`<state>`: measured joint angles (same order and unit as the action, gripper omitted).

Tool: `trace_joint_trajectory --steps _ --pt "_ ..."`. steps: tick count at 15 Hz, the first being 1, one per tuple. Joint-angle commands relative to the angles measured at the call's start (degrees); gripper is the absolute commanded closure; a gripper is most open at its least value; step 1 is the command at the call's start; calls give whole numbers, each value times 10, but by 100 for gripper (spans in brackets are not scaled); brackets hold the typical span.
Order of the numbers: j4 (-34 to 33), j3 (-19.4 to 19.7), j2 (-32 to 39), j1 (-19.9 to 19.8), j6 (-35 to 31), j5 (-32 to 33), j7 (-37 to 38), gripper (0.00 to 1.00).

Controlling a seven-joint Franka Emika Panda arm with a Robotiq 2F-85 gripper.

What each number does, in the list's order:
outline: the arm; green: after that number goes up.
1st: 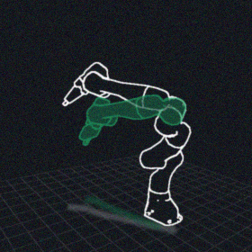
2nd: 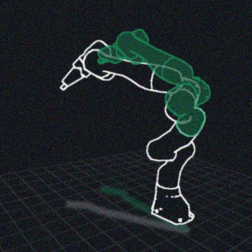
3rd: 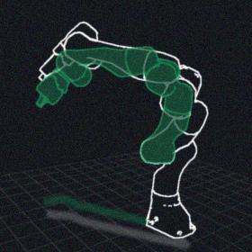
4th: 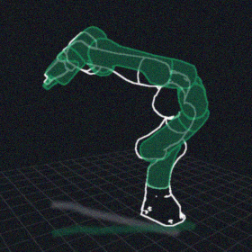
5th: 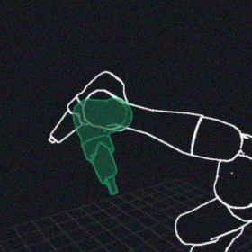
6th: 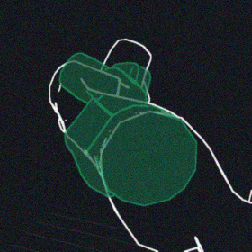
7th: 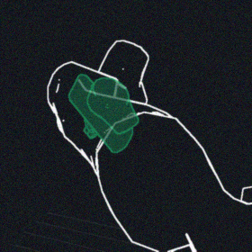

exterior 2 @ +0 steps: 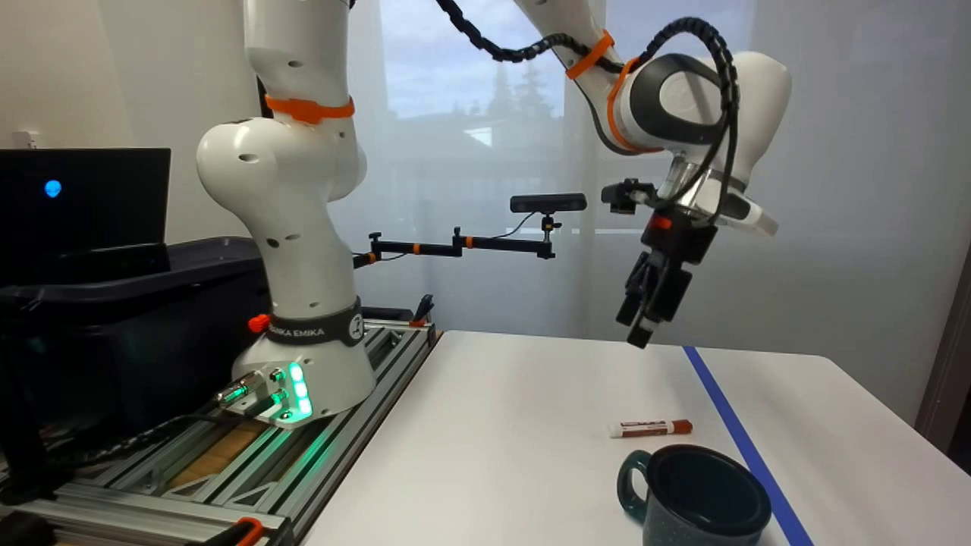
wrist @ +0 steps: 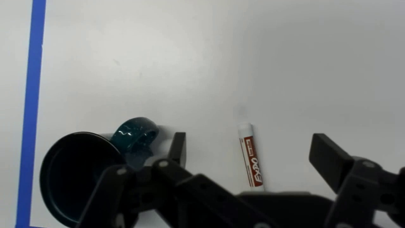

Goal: Remove the marker from the cup and put it on the table inside the blue border

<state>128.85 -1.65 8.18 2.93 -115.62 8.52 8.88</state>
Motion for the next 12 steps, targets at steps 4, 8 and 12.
trace_joint_trajectory --steps 4,8,12 --pt "6 5 -68 -7 6 -6 57 0" --pt "7 5 -71 -10 5 -6 57 0" --pt "7 5 -64 -9 5 -6 57 0"
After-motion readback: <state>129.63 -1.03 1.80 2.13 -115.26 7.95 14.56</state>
